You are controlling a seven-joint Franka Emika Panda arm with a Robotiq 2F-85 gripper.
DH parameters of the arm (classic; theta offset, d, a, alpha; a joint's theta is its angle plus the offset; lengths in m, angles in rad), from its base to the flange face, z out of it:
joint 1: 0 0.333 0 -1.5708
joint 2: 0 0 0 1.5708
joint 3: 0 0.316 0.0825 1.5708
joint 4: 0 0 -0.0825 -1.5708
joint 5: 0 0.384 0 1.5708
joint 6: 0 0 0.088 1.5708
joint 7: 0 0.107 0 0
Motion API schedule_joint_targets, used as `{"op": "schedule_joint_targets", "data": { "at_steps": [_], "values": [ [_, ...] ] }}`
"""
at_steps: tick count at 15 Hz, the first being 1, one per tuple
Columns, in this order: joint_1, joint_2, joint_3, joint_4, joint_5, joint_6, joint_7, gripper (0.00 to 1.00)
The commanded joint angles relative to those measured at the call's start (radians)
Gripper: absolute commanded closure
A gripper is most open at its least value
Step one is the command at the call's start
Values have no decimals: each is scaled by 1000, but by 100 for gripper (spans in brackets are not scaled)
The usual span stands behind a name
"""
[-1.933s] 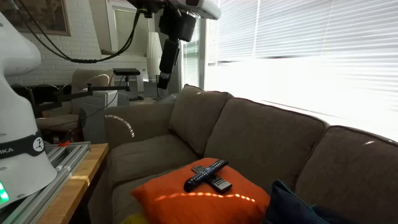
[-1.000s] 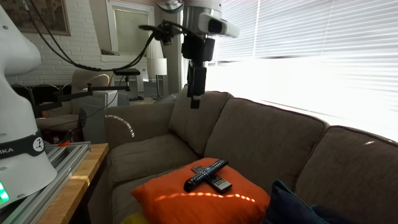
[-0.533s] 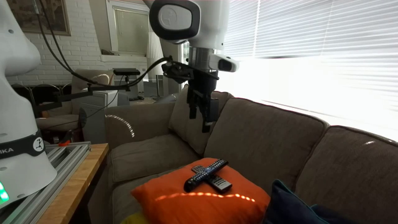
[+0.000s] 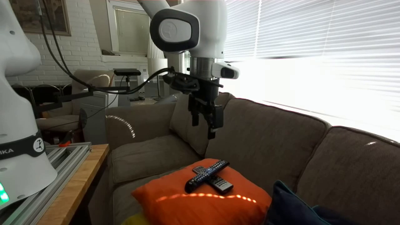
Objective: Swap the positions of the remotes
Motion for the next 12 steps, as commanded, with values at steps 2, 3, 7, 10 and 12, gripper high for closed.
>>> {"op": "schedule_joint_targets", "data": {
  "at_steps": [2, 3, 7, 10, 12],
  "values": [
    [-17, 54, 36, 35, 30, -94, -186, 0],
    [-16, 67, 40, 33, 2, -97, -216, 0],
    [-8, 103, 58, 12, -51, 7, -280, 0],
    [-14, 149, 81, 9, -25, 126, -269, 0],
    [-23, 182, 102, 25, 8, 130, -261, 0]
  ]
}}
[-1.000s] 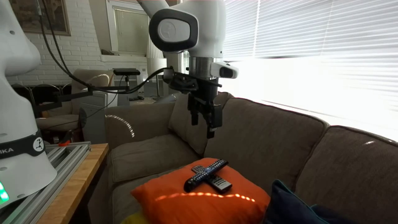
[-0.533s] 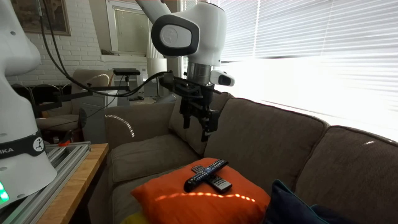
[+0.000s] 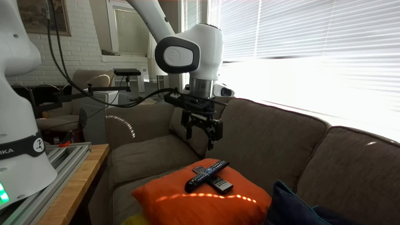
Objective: Swap the positions of the remotes
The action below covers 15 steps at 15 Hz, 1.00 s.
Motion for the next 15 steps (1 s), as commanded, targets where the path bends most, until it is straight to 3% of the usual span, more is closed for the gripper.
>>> {"op": "schedule_joint_targets", "data": {
  "at_steps": [1, 11, 15],
  "values": [
    [-22, 70, 38, 29, 27, 22, 14, 0],
    [-49, 257, 69, 110, -24, 142, 76, 0],
    [-69, 237, 88, 88, -34, 122, 73, 0]
  ]
}}
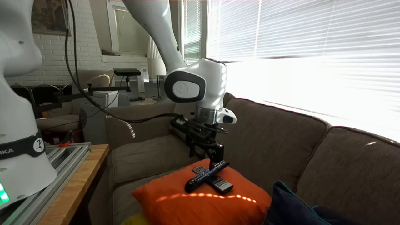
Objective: Swap the positions of the remotes
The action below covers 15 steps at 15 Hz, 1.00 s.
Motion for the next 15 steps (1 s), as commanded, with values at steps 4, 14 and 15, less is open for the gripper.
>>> {"op": "schedule_joint_targets", "data": {
  "at_steps": [4, 14, 15],
  "values": [
    [-32, -1, 27, -7, -50, 39, 8, 0],
    [-42, 28, 57, -55, -101, 263, 59, 0],
    [-35, 34, 52, -62, -108, 279, 79, 0]
  ]
}}
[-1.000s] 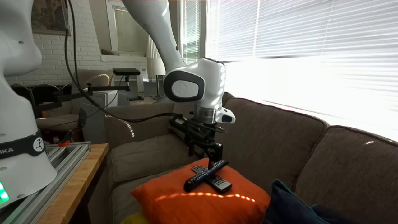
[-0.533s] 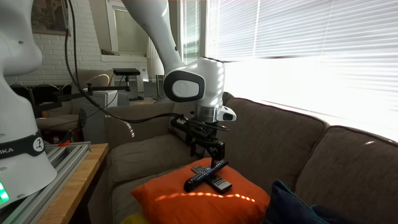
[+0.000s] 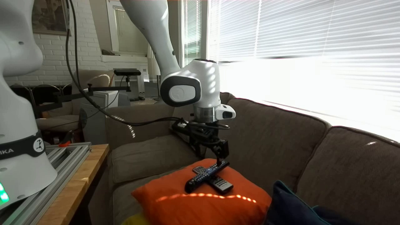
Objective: Swap the positions of the remotes
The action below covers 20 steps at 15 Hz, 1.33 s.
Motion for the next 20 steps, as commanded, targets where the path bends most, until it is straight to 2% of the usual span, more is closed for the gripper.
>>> {"op": "schedule_joint_targets", "data": {
  "at_steps": [1, 6, 11, 17, 18, 19, 20],
  "values": [
    [1, 27, -2, -35, -49, 97, 90, 0],
    [19, 75, -34, -68, -137, 223, 179, 0],
    [26, 131, -55, -60, -203, 279, 257, 0],
    [-14, 176, -11, -47, -211, 300, 299, 0],
    [-17, 181, -6, -44, -213, 304, 301, 4],
    [-14, 185, -7, -43, -217, 308, 302, 28],
    [-13, 188, -7, -42, -218, 313, 305, 29]
  ]
}}
